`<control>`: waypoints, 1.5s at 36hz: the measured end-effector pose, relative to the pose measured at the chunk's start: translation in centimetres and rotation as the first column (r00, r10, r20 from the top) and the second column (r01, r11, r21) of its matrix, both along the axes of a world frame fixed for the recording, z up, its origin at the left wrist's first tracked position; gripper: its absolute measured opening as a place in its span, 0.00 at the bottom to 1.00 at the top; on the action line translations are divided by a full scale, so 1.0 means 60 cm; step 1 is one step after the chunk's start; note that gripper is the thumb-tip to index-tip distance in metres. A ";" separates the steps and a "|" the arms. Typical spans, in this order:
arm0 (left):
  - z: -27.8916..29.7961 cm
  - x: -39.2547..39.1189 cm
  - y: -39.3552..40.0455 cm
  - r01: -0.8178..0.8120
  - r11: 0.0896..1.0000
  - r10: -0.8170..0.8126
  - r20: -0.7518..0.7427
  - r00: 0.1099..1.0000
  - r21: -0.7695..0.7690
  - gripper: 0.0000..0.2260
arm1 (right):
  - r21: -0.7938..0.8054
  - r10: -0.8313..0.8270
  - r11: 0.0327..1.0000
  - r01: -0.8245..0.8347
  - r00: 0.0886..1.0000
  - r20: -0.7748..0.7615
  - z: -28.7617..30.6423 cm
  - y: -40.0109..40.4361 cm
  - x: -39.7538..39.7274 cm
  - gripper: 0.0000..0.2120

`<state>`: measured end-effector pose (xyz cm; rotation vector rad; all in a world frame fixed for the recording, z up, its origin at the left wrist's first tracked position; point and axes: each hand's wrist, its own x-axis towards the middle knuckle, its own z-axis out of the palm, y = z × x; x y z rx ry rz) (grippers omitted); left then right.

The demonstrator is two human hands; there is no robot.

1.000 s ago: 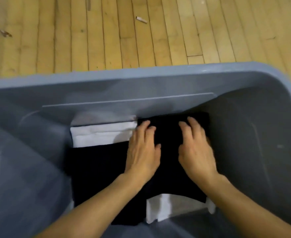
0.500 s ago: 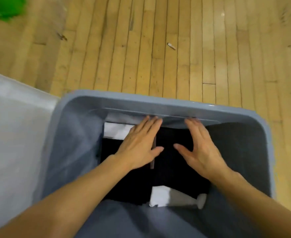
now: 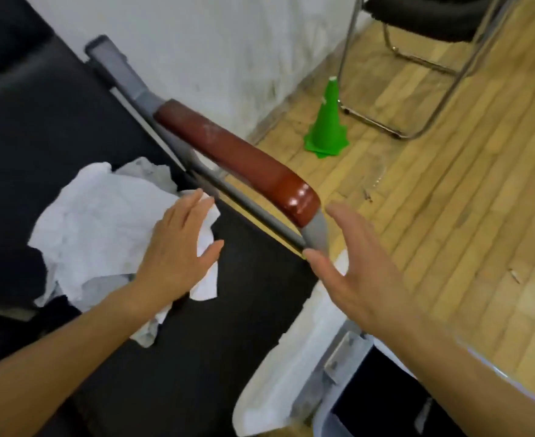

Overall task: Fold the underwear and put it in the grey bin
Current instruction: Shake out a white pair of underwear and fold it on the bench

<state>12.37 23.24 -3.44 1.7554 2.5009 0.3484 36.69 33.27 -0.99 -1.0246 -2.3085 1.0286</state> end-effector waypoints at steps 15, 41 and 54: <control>-0.093 -0.302 -0.160 -0.153 0.944 0.136 0.079 0.988 0.291 0.10 | -0.278 0.341 0.926 -0.256 0.883 0.324 -0.133 -0.148 -0.466 0.26; 0.787 -0.290 -0.399 -0.380 0.922 0.380 -0.020 0.925 -0.077 0.07 | 0.026 0.689 0.715 -0.699 0.710 0.143 0.765 -0.232 -0.484 0.14; 1.093 -0.179 -0.776 -0.887 0.377 0.497 0.750 0.436 0.266 0.17 | 0.040 0.578 0.815 -0.578 0.816 0.007 1.146 -0.438 -0.440 0.15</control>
